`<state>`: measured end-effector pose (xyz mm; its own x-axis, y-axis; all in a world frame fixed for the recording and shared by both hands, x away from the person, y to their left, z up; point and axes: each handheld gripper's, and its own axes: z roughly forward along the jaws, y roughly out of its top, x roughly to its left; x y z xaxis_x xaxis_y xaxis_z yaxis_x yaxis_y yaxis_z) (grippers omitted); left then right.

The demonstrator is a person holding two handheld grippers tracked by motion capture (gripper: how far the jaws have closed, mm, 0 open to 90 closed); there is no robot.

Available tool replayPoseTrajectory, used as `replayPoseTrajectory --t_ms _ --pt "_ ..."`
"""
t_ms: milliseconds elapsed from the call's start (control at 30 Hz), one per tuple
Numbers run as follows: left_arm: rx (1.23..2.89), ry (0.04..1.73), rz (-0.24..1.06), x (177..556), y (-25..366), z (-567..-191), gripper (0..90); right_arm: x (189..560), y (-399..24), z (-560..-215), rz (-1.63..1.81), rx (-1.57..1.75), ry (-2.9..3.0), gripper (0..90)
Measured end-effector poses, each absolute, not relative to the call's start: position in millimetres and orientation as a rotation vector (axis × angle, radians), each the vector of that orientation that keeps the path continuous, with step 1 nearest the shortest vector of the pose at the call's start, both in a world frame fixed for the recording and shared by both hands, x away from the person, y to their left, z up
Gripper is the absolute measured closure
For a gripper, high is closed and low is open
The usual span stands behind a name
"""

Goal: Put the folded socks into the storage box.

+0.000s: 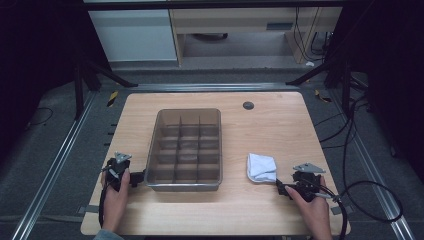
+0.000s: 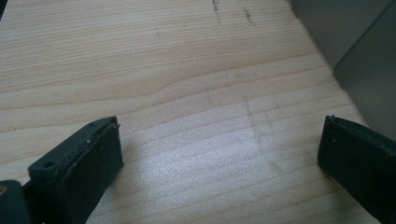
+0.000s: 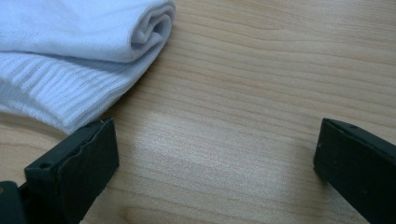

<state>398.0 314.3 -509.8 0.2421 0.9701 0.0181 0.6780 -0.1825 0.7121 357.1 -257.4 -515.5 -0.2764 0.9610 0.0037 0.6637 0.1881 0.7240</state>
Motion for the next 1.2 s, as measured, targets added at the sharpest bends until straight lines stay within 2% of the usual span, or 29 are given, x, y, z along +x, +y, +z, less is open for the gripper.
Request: replayPoseTrajectory --t_ms 400,467,600,733,833,1200 --pt "1.947 1.487 0.644 396.3 314.9 -509.8 0.0 359.4 -263.7 -515.1 0.89 1.439 2.092 0.7" --pt "1.947 1.487 0.644 396.2 314.9 -509.8 0.0 357.8 -265.7 -511.4 0.88 1.391 2.157 6.1" --pt "1.947 1.487 0.645 396.1 314.9 -509.9 0.0 351.5 -266.0 -499.3 0.832 1.305 2.214 4.9" --pt "1.952 1.482 0.643 395.7 315.2 -509.8 0.0 344.7 -264.7 -474.9 0.761 1.179 2.335 10.5" --pt "1.951 1.481 0.642 395.5 315.1 -509.9 0.0 344.3 -262.9 -466.7 0.722 1.138 2.383 11.3" --pt "1.951 1.48 0.641 395.2 315.0 -509.9 0.0 362.8 -238.2 -425.9 0.617 0.925 2.526 23.2"
